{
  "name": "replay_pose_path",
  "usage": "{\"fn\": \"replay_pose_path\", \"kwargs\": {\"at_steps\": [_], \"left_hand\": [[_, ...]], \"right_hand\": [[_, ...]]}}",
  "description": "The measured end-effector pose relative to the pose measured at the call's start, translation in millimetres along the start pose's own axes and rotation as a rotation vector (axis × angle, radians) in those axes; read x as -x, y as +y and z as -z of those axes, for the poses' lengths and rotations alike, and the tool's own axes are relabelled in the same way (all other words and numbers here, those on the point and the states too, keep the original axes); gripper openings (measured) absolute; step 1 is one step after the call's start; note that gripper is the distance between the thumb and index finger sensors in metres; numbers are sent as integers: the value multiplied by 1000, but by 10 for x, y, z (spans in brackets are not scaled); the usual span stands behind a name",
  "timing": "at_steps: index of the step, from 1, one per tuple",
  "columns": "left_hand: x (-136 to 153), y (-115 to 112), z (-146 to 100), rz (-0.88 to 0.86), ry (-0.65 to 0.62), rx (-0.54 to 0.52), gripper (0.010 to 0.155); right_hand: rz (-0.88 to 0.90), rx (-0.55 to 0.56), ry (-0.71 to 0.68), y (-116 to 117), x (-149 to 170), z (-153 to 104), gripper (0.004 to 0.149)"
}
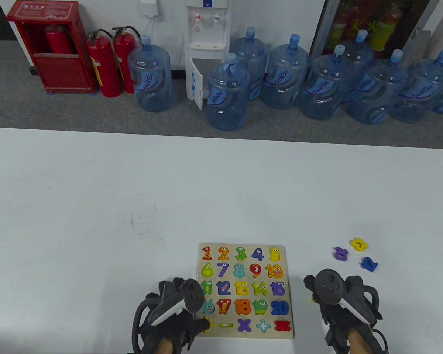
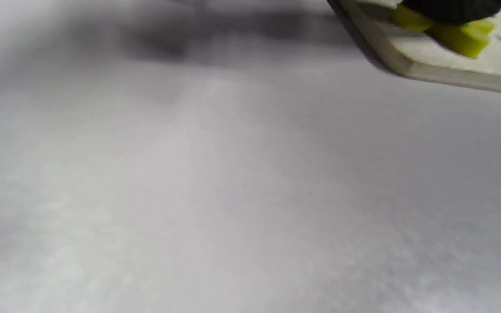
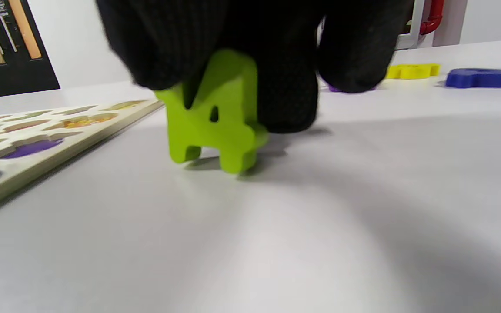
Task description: Hold math block puzzle and insert math blocks into matching slots
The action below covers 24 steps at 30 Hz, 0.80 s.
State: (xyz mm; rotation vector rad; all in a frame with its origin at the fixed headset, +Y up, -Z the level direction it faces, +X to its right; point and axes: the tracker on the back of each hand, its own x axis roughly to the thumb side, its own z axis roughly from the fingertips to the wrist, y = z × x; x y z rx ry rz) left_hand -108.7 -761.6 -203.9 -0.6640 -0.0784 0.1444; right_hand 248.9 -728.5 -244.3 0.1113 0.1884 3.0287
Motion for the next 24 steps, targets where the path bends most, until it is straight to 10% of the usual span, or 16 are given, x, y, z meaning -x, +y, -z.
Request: {"fn": "replay_pose_path", "kwargs": {"at_steps": [16,24], "left_hand": [[0,1,0,0,0,0,92],[0,1,0,0,0,0,92]], "right_hand": [[-43,21,5,35,-50,-10,51],[-157,-22,-15,67,-84,-18,74]]}}
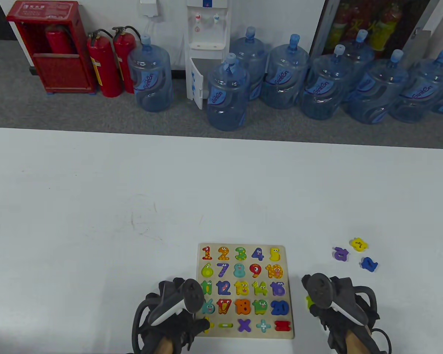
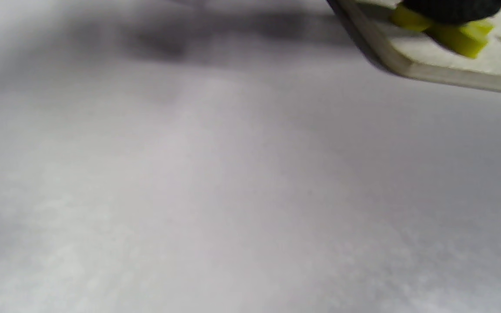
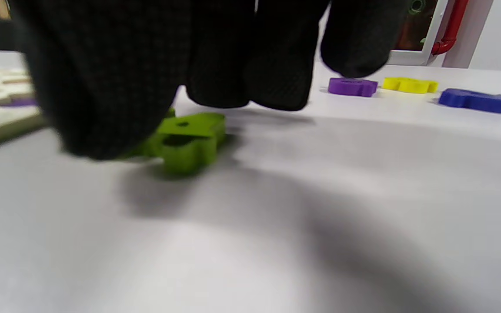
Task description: Hold math block puzzle and insert math blocks into matching slots
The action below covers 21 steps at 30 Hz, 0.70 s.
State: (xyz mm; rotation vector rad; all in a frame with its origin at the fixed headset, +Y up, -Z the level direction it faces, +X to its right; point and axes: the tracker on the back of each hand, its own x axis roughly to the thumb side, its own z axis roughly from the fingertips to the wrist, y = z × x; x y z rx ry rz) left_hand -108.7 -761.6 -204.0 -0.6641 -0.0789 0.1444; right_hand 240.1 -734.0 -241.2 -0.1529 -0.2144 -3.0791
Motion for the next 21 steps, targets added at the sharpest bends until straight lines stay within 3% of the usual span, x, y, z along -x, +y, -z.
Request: {"fn": "replay_pose_path", "kwargs": {"at_steps": [8,15,21], "left_hand": [[0,0,0,0,0,0,92],[0,0,0,0,0,0,92],[0,0,0,0,0,0,92]], "right_hand": [[-43,60,-8,38,-91,23,63],[-43,65,-21,40,-122,21,61],[19,147,-31,-72,-195,-15,62]]}}
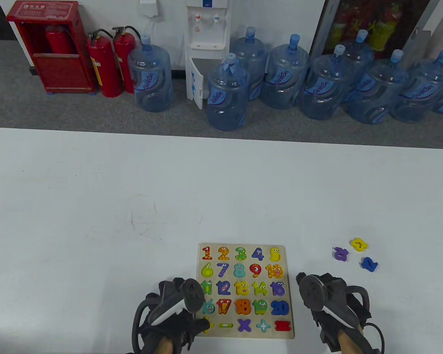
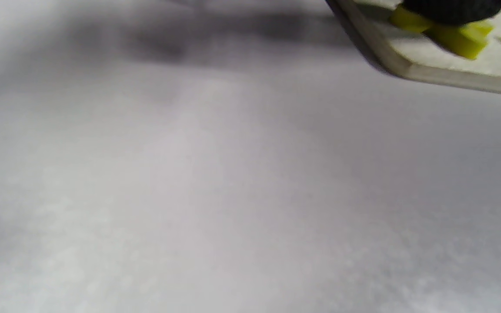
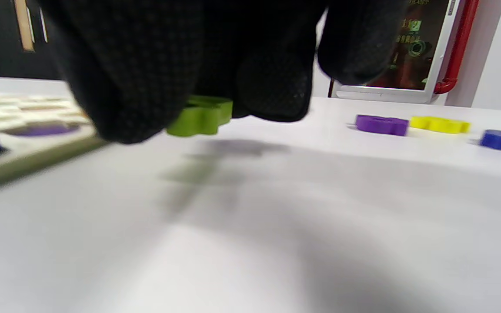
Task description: Hold math block puzzle and insert math blocks into matching slots
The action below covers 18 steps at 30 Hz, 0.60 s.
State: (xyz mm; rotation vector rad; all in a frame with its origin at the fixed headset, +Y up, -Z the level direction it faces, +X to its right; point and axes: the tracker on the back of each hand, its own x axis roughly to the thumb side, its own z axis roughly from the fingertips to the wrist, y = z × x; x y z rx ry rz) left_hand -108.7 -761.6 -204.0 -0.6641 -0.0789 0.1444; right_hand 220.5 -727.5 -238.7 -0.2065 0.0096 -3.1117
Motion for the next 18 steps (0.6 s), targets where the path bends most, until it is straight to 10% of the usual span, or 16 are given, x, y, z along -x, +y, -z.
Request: {"fn": "replay_pose_path", "kwargs": {"at_steps": [18], "left_hand": [[19,0,5,-26,1,0,92]], "right_hand": [[-6,9,-173,-94,-697,124,62]]}}
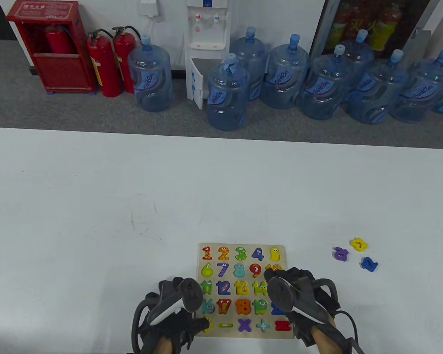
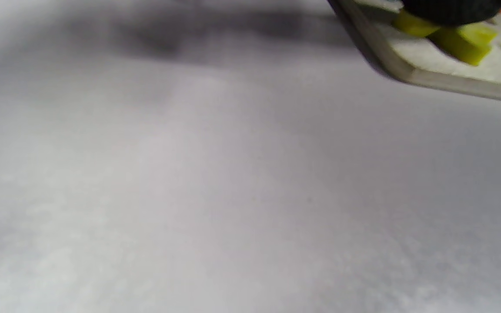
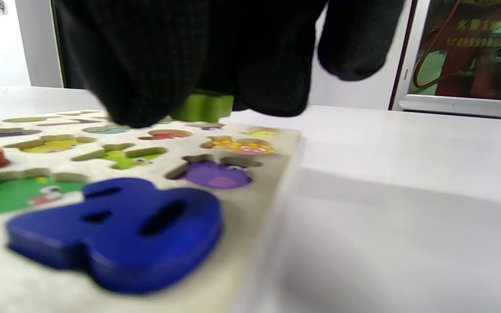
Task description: Hold math block puzzle and insert math blocks into matching slots
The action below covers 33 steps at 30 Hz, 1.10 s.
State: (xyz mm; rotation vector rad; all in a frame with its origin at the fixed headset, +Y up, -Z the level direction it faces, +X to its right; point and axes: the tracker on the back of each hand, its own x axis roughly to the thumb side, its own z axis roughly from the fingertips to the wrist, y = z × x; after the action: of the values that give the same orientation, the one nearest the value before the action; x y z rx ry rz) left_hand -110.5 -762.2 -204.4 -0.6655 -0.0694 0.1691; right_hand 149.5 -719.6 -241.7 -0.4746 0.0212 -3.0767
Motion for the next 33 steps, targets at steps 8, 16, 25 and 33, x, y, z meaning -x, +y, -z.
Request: {"fn": "replay_pose_path", "kwargs": {"at_steps": [8,16,25,33], "left_hand": [[14,-3,-2,-9,2,-4,92],[23,-4,-4,-14,1,-5,92],[28,-6,-8,-13,1,-5,92],[28,-7,-12,-12,2,-3,92]], "right_hand": [[-92,-54,-49,38,-280,188,62],[-101,-85,-58,101,-353,251,63],[-30,-49,-10,4,-105,229,63],[-32,56,270,-76,748,127,67]]}}
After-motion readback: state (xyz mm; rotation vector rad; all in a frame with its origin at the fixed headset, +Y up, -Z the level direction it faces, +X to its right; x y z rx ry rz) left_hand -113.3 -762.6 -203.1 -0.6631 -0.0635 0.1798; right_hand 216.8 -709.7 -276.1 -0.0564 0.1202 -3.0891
